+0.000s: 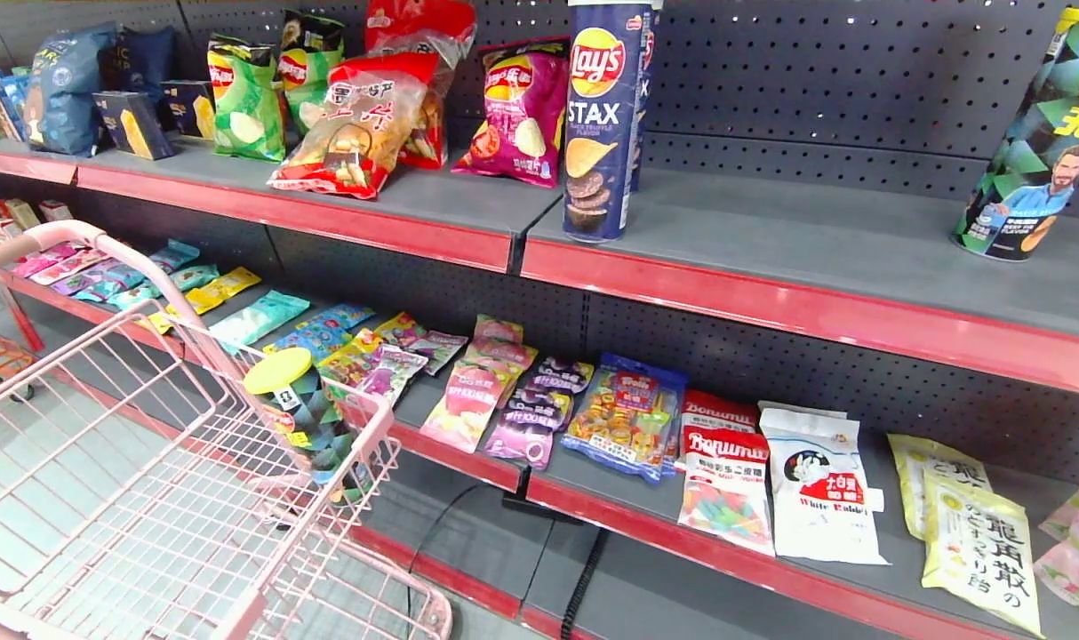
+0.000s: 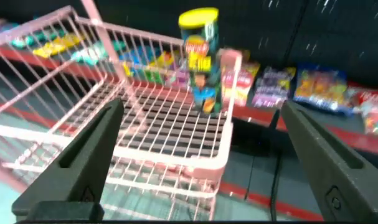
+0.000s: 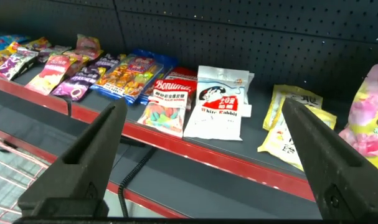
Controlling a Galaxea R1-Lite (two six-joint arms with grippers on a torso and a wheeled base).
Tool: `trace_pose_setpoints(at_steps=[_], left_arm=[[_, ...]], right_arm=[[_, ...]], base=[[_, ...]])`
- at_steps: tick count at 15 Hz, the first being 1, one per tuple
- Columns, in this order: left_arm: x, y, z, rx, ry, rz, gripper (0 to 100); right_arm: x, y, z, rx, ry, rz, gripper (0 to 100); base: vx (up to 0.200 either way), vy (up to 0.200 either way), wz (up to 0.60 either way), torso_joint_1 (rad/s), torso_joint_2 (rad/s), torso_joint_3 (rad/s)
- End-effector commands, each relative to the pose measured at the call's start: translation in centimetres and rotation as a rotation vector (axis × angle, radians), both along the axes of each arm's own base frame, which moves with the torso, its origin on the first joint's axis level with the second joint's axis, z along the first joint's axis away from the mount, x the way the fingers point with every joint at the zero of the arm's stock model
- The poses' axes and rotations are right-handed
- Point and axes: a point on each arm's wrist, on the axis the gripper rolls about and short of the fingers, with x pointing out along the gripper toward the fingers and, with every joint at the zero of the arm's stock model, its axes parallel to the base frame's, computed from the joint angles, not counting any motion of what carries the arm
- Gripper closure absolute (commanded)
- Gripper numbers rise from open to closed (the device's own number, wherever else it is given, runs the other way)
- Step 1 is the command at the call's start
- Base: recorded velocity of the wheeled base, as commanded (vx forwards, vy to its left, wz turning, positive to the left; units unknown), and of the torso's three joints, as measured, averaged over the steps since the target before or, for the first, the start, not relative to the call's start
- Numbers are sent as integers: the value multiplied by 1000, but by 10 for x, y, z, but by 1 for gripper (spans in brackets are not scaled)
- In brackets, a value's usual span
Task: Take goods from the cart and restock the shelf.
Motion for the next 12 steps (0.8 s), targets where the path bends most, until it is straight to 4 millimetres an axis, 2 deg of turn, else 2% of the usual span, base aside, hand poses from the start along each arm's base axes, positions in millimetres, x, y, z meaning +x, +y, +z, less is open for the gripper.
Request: trace_pose_setpoints(at_steps=[1,2,3,4,5,6,7,8,9,11,12], left_arm=[[9,0,104,-110,-61,-54,0],[25,-1,135,-110,-43,-56,0],[55,-1,154,-98,32,-50,0],[90,-1,162,-87,103,-19,0],[127,3,159,-93,168,22,0],[167,4,141,-92,232,22,0],[183,4,129,-89,257,9,0],[203,3,107,-80,304,-48,0],[217,4,88,-73,355,-79,0],[233,5,58,-71,431,-90,0],[236,5,53,-74,446,-92,0]], right_arm=[[0,0,0,-1,1,0,0],[0,0,0,1,1,0,0],[0,0,0,1,1,0,0],[0,0,0,1,1,0,0],[0,0,0,1,0,0,0],[0,0,0,1,0,0,0],[0,0,0,1,1,0,0],[0,0,0,1,1,-2,0],[0,0,0,1,1,-2,0],[0,0,0,1,1,-2,0],[0,0,0,1,1,-2,0]], base=[[0,0,0,-7,56,36],[0,0,0,0,0,0],[0,0,0,0,0,0],[0,0,0,0,0,0],[0,0,0,0,0,0],[0,0,0,0,0,0],[0,0,0,0,0,0],[0,0,0,0,0,0],[0,0,0,0,0,0],[0,0,0,0,0,0],[0,0,0,0,0,0]])
